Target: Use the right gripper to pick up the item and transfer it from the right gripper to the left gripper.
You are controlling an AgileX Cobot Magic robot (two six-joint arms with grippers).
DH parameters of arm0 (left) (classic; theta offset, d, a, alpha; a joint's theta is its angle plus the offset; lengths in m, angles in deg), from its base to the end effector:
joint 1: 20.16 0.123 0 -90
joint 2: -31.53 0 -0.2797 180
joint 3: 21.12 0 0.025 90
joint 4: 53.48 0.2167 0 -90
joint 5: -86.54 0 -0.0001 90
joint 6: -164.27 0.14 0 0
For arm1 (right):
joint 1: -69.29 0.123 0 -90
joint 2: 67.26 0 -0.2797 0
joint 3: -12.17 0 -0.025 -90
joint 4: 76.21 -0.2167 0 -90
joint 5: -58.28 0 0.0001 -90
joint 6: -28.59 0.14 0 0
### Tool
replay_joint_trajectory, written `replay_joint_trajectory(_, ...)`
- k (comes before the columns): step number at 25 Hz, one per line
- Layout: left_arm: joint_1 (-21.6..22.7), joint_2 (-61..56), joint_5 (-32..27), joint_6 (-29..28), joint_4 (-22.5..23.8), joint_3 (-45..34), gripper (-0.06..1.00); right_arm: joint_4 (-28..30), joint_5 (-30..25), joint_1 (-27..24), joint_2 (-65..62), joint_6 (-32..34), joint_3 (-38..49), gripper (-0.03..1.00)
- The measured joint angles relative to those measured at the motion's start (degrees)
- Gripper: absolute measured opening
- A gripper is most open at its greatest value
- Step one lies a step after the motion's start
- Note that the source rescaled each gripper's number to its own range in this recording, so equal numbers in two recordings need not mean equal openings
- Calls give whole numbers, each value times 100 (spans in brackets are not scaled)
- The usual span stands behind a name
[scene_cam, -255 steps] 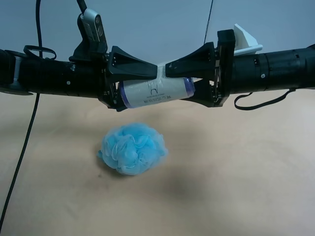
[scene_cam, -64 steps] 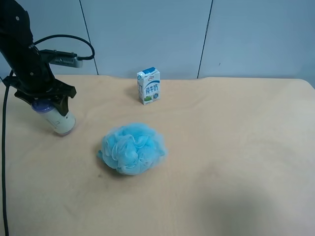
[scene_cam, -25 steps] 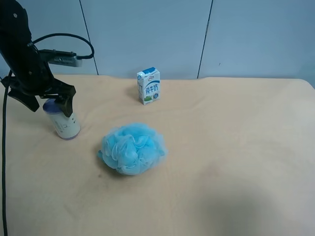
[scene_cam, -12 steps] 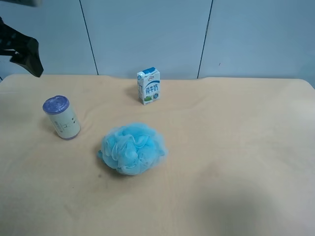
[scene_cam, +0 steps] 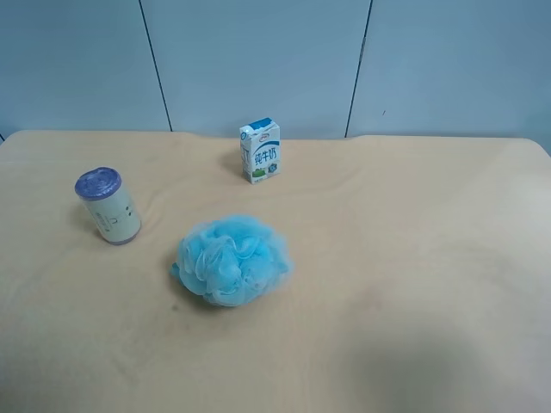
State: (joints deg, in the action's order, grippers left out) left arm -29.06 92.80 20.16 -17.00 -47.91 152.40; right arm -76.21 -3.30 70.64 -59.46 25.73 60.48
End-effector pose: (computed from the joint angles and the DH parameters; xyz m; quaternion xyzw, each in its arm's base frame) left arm 0.1569 -0.0120 0.3765 0.0618 0.9178 0.0139 0.3920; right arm 0.0127 0.0003 0.2374 -0.0314 0.8552 -0.0068 0.5173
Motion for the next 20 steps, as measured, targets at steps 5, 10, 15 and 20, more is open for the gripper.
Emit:
replay_joint_trajectory(5, 0, -1380, -70, -129, -26, -957, 66, 0, 0, 0, 0, 0, 0, 77)
replay_joint_trajectory(10, 0, -2732, -57, -149, -59, -1872, 66, 0, 0, 0, 0, 0, 0, 77)
replay_joint_trajectory(15, 0, -3815, -72, -149, -438, -2702, 66, 0, 0, 0, 0, 0, 0, 77)
replay_joint_trajectory(20, 0, -4370, -54, -157, -750, -3362, 67, 0, 0, 0, 0, 0, 0, 77)
